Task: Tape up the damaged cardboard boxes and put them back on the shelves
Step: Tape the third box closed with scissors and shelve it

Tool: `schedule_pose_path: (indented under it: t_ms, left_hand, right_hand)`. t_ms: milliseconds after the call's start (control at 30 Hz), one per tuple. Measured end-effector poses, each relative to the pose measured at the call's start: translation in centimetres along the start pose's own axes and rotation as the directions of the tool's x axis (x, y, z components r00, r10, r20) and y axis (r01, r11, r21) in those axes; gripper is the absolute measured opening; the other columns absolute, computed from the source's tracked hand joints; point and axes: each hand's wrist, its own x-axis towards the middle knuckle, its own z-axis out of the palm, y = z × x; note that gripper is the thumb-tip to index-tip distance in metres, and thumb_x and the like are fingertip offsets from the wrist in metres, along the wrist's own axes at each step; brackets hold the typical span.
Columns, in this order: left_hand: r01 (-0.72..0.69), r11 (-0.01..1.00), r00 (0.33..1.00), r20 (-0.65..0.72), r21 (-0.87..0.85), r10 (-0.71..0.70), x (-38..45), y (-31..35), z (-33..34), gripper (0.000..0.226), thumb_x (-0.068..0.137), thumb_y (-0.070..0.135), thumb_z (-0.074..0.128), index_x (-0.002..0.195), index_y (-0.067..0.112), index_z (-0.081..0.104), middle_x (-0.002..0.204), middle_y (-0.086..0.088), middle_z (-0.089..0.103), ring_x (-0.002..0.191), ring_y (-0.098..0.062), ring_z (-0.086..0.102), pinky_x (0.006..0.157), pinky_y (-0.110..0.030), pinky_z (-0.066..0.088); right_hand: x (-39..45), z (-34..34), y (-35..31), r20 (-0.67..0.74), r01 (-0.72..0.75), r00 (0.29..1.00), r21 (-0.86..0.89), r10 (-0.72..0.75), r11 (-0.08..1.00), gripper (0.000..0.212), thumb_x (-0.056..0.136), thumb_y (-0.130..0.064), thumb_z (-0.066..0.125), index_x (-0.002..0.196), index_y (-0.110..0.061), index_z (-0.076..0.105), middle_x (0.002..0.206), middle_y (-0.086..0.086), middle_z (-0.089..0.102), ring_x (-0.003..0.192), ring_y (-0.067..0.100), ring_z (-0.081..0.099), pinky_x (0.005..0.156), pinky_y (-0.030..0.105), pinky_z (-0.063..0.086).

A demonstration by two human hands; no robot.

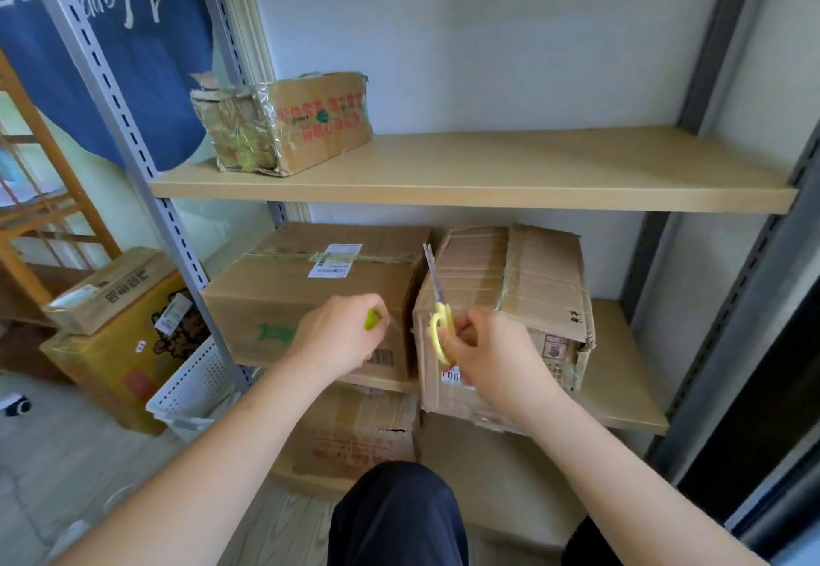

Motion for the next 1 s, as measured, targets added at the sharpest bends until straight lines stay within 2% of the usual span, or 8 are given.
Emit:
schedule_pose_path:
  t_ms: [133, 300, 533, 667, 733, 800, 933, 1000]
  left_hand:
    - [-0.058, 0.951, 0.997, -0.071, -0.304, 0.038, 1.1, 3.9, -3.5, 0.014, 0.097, 0.038, 0.052, 0.087, 0.037, 0.061, 0.06, 0.012, 0.069, 0.046, -0.005, 0.064, 0.055, -0.028, 0.051]
    - [-0.082, 0.624, 0.997, -0.057, -0.777, 0.06, 1.0, 8.7, -4.5, 0.01, 0.097, 0.025, 0.061, 0.094, 0.019, 0.069, 0.06, -0.007, 0.068, 0.049, -0.021, 0.062, 0.052, -0.027, 0.05]
    - [-0.014, 0.205, 0.999, -0.02, -0.979, -0.027, 0.0, 13.0, -2.9, 0.012, 0.098, 0.015, 0.06, 0.093, 0.008, 0.069, 0.058, -0.009, 0.063, 0.045, -0.017, 0.054, 0.051, -0.022, 0.047]
    - [0.011, 0.018, 1.0, 0.011, -1.0, -0.019, 0.1, 14.0, -3.5, 0.024, 0.102, 0.018, 0.05, 0.097, 0.005, 0.069, 0.061, -0.013, 0.062, 0.046, -0.02, 0.053, 0.051, -0.022, 0.048]
    - [0.051, -0.018, 0.999, 0.051, -0.999, 0.003, 0.5, 14.2, -3.8, 0.026, 0.1, 0.017, 0.046, 0.1, 0.004, 0.069, 0.064, -0.015, 0.062, 0.047, -0.022, 0.054, 0.051, -0.023, 0.049]
    - [0.071, 0.001, 0.997, 0.071, -0.997, 0.02, 0.9, 14.3, -4.1, 0.022, 0.097, 0.011, 0.046, 0.1, 0.001, 0.065, 0.064, -0.015, 0.062, 0.048, -0.022, 0.054, 0.053, -0.025, 0.049]
    - [0.075, 0.087, 0.997, 0.073, -0.993, -0.027, 1.7, 12.9, -4.7, 0.019, 0.096, -0.001, 0.046, 0.109, -0.007, 0.058, 0.061, -0.014, 0.061, 0.046, -0.023, 0.053, 0.052, -0.025, 0.047]
    - [0.111, 0.09, 0.991, 0.103, -0.99, -0.084, 2.4, 11.7, -5.3, 0.019, 0.098, 0.003, 0.049, 0.112, -0.005, 0.059, 0.059, -0.013, 0.06, 0.045, -0.022, 0.053, 0.05, -0.024, 0.047]
  right_hand:
    - [3.1, -9.1, -1.8, -0.309, 0.135, 0.922, -0.304, -0.232, 0.943, 0.016, 0.089, -0.041, 0.068, 0.081, -0.028, 0.072, 0.062, -0.008, 0.063, 0.048, 0.006, 0.052, 0.044, 0.021, 0.038]
    - [9.4, -17.6, -2.5, -0.393, -0.009, 0.896, -0.485, -0.209, 0.875, 0.026, 0.089, -0.036, 0.069, 0.09, -0.012, 0.059, 0.078, 0.005, 0.062, 0.067, 0.022, 0.054, 0.057, 0.028, 0.039]
    - [13.1, -21.4, -1.3, -0.362, -0.205, 0.932, -0.598, -0.032, 0.775, 0.019, 0.089, -0.025, 0.07, 0.079, -0.011, 0.062, 0.088, 0.013, 0.067, 0.074, 0.027, 0.055, 0.063, 0.027, 0.04]
    - [10.6, -19.2, -2.2, -0.402, 0.076, 0.849, -0.549, -0.342, 0.833, 0.025, 0.094, -0.037, 0.057, 0.077, -0.019, 0.06, 0.079, -0.001, 0.062, 0.068, 0.017, 0.057, 0.055, 0.028, 0.038]
    - [8.2, -16.7, -4.2, -0.204, 0.319, 0.877, -0.433, -0.436, 0.843, 0.031, 0.083, -0.067, 0.055, 0.086, -0.037, 0.062, 0.078, -0.018, 0.063, 0.071, -0.001, 0.059, 0.057, 0.011, 0.041]
    - [7.2, -14.2, -5.4, 0.002, 0.397, 0.908, -0.322, -0.418, 0.86, 0.039, 0.073, -0.072, 0.061, 0.098, -0.042, 0.064, 0.084, -0.02, 0.067, 0.08, -0.008, 0.06, 0.068, 0.007, 0.044]
    - [9.0, -11.2, -6.1, -0.041, 0.427, 0.893, -0.239, -0.448, 0.872, 0.003, 0.078, -0.029, 0.08, 0.079, -0.028, 0.077, 0.072, -0.016, 0.071, 0.071, -0.003, 0.063, 0.063, 0.009, 0.044]
    - [10.4, -9.7, -6.6, -0.082, 0.428, 0.887, -0.229, -0.455, 0.874, 0.011, 0.078, -0.019, 0.078, 0.07, -0.027, 0.078, 0.066, -0.019, 0.07, 0.066, -0.003, 0.063, 0.059, 0.008, 0.043]
